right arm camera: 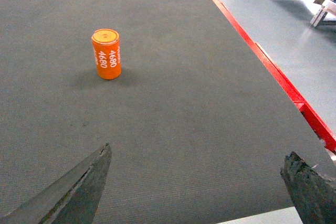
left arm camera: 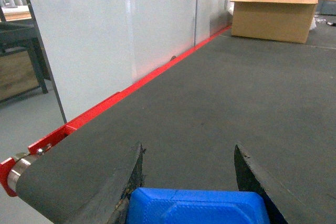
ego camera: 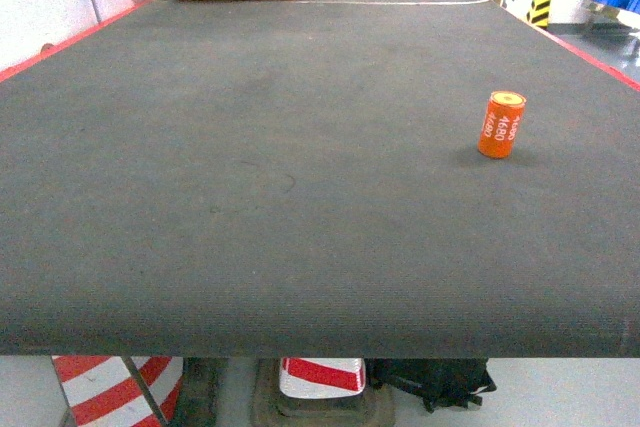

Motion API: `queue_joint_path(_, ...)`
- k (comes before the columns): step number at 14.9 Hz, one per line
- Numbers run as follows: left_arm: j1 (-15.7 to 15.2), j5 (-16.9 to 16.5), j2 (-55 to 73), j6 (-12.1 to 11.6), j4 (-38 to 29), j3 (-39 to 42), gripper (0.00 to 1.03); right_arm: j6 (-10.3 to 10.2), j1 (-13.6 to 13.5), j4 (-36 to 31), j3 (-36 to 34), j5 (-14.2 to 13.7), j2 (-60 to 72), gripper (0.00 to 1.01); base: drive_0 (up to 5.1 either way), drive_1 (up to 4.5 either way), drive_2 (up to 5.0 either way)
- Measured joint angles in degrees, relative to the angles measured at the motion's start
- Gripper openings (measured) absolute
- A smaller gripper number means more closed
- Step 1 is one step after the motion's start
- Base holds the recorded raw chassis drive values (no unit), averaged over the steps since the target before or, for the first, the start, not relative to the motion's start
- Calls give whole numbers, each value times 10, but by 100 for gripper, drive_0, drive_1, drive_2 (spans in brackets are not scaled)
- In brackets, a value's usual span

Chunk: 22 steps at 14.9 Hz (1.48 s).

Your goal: Sort blue parts and orange caps into right shelf containers

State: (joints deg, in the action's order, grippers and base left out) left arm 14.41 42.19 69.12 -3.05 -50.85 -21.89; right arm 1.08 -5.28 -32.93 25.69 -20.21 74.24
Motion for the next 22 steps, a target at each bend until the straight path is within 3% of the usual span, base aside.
queue_joint_path(6,0,0,0,0,0,0,41,0,-19,-9,42,-4,49,98,0,0,0)
queue_joint_path(22,0,0,0,0,0,0,41,0,-14,-31,78,-8,117,98,0,0,0)
